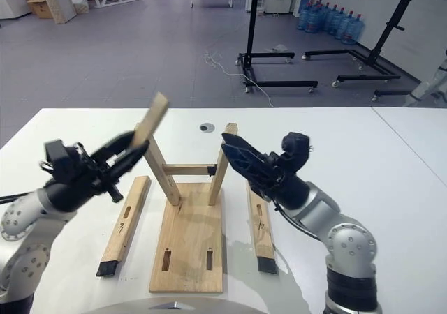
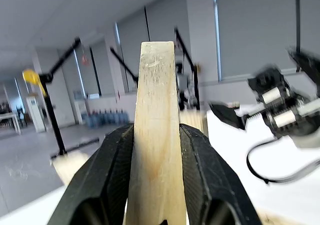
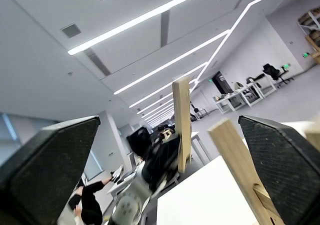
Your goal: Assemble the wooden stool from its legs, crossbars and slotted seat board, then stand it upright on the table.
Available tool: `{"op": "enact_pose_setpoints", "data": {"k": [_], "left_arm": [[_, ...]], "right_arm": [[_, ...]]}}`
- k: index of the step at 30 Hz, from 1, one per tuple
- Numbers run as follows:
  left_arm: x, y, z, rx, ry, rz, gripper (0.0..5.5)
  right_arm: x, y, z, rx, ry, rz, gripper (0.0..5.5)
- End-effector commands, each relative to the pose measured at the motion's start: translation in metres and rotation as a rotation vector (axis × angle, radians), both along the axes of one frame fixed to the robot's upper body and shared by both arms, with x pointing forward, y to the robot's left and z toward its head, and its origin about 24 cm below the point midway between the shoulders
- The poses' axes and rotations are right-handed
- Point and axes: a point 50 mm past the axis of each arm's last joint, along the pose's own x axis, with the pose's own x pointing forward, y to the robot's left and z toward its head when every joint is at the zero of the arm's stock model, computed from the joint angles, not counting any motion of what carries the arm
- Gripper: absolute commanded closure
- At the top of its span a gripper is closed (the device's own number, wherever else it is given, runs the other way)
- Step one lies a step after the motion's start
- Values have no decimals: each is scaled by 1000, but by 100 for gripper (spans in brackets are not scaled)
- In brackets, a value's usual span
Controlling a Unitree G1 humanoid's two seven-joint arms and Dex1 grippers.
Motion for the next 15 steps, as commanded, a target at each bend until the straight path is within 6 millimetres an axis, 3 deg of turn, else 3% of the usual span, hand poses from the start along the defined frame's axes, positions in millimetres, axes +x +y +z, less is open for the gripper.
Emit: {"op": "enact_pose_setpoints", "data": {"k": [1, 5, 10, 15], "left_arm": [[4, -16, 0, -13, -62, -13, 423], [4, -31, -1, 32, -113, -68, 423], [6, -39, -7, 107, -113, -100, 423], [14, -34, -14, 233, -163, -42, 423]], "right_arm": [[9, 25, -10, -22, 28, -4, 37], [21, 48, -14, -37, 72, -21, 37], [30, 60, -9, -37, 75, -76, 37], [29, 67, -3, -30, 68, -68, 127]]}}
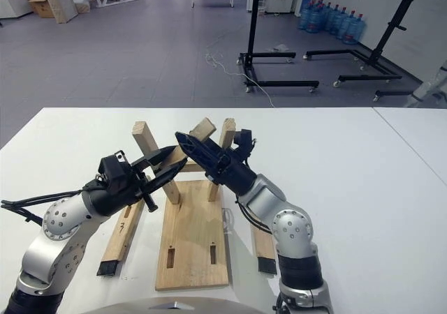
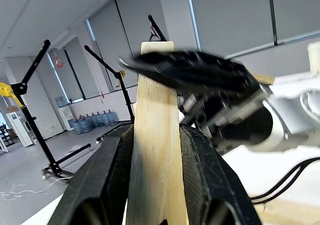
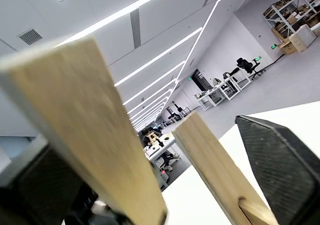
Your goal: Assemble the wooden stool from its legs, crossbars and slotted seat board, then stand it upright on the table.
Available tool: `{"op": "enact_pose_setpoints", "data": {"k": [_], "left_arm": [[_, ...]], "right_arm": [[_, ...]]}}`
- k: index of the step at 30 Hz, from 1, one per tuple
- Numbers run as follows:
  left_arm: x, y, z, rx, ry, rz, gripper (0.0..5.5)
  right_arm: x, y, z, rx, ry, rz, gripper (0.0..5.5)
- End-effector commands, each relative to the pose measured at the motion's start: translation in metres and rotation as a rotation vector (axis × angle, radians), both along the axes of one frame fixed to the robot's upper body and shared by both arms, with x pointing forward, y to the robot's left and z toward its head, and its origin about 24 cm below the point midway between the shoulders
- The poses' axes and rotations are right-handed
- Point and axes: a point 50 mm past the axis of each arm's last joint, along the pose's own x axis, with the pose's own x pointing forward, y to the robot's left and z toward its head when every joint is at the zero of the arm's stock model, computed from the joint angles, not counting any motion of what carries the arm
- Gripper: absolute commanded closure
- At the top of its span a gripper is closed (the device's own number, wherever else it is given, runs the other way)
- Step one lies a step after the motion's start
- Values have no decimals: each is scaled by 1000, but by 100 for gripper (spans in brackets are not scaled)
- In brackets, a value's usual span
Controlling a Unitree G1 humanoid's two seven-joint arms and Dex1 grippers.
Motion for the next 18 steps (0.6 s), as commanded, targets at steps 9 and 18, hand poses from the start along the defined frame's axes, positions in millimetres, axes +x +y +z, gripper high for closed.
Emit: {"op": "enact_pose_setpoints", "data": {"k": [9, 18], "left_arm": [[8, 5, -6, 100, -64, 55, 423], [10, 7, -10, 125, -57, 53, 423]], "right_arm": [[-4, 5, 7, 33, 1, 40, 272], [-4, 4, 11, 46, -20, 56, 444]]}}
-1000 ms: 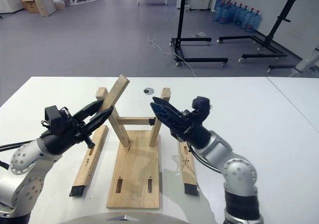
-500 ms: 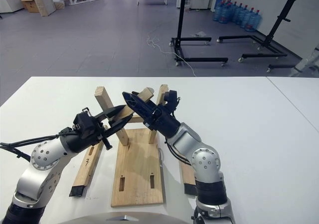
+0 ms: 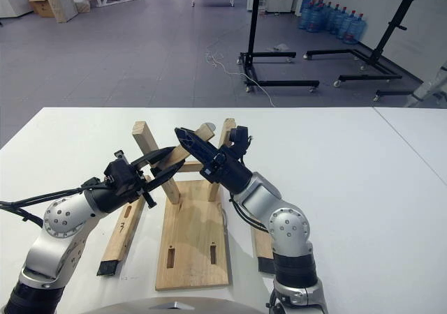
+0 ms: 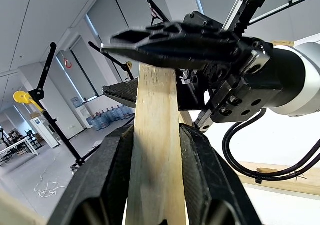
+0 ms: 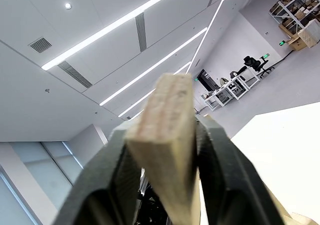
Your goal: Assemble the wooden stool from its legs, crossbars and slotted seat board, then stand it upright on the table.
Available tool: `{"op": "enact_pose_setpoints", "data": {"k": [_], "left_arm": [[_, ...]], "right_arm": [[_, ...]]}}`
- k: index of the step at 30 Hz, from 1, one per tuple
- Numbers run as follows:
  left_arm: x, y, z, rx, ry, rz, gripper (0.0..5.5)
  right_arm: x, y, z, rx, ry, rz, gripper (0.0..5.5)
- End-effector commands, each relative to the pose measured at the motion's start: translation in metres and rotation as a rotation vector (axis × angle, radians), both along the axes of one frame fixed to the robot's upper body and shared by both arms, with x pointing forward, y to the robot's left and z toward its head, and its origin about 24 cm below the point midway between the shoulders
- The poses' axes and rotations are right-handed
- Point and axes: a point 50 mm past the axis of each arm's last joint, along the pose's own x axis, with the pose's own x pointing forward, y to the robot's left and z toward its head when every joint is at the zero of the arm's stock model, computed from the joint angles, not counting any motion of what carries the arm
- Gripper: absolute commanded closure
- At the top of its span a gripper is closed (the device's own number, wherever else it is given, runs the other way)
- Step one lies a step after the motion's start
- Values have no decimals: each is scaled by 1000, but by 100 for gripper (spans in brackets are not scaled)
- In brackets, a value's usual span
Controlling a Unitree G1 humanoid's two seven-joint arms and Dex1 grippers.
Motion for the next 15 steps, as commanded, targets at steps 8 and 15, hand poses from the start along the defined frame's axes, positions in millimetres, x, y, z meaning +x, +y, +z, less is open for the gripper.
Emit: {"op": "enact_pose_setpoints", "data": {"k": [8, 15], "left_arm": [[9, 7, -9, 11, 64, 54, 385], [2, 23, -2, -73, 79, 139, 270]], "right_arm": [[1, -2, 9, 7, -67, 6, 492], [-9, -26, 19, 102, -99, -52, 512]]}}
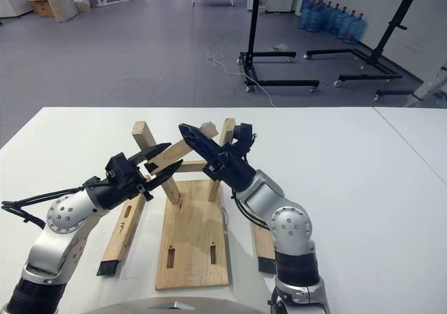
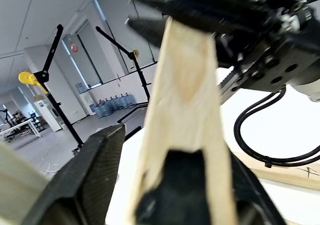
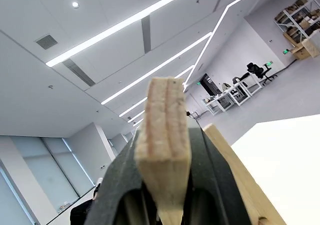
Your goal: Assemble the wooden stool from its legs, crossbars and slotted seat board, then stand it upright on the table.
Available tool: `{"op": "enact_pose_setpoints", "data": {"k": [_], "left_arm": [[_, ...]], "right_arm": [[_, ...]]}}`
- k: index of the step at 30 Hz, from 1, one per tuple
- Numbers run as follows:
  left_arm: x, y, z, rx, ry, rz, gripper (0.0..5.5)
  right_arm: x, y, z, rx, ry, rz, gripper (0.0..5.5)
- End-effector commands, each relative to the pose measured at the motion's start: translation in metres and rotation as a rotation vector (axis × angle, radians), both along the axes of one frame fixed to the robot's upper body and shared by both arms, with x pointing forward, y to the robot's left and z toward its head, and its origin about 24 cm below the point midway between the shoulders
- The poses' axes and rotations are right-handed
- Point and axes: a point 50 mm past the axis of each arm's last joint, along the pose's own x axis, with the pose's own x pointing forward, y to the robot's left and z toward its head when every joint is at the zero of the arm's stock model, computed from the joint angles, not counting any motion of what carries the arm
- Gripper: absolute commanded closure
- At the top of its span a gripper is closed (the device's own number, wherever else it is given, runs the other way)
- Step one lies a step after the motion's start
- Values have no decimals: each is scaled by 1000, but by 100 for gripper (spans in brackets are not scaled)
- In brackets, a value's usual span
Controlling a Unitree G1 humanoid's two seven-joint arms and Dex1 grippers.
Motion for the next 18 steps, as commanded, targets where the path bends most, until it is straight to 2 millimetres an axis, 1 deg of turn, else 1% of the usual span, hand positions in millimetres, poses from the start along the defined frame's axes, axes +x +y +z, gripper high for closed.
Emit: {"op": "enact_pose_setpoints", "data": {"k": [1, 4, 5, 6, 7, 8, 10, 12, 15, 16, 18], "left_arm": [[-13, 15, 5, -48, 8, 57, 266], [-22, 19, 3, -76, 38, 69, 266], [-24, 18, 5, -97, 40, 70, 266], [-26, 17, 7, -125, 42, 87, 266], [-28, 16, 7, -151, 45, 106, 266], [-31, 17, 8, -200, 66, 131, 266], [-40, 20, 6, -323, 132, 176, 266], [-54, 23, 5, -404, 162, 218, 266], [-60, 29, 2, -416, 169, 283, 266], [-59, 31, 1, -417, 166, 299, 266], [-57, 35, 2, -420, 149, 327, 266]], "right_arm": [[-13, -28, 8, 72, -19, -49, 512], [-30, -59, 4, 64, 21, -45, 512], [-39, -70, -2, 27, 69, -20, 512], [-43, -79, -10, -29, 125, -12, 512], [-44, -88, -19, -101, 184, -31, 512], [-44, -98, -27, -172, 262, -113, 512], [-49, -113, -32, -295, 350, -204, 512], [-53, -119, -37, -430, 412, -260, 512], [-48, -120, -50, -626, 481, -388, 512], [-45, -120, -52, -659, 488, -437, 512], [-44, -119, -49, -649, 495, -506, 512]]}}
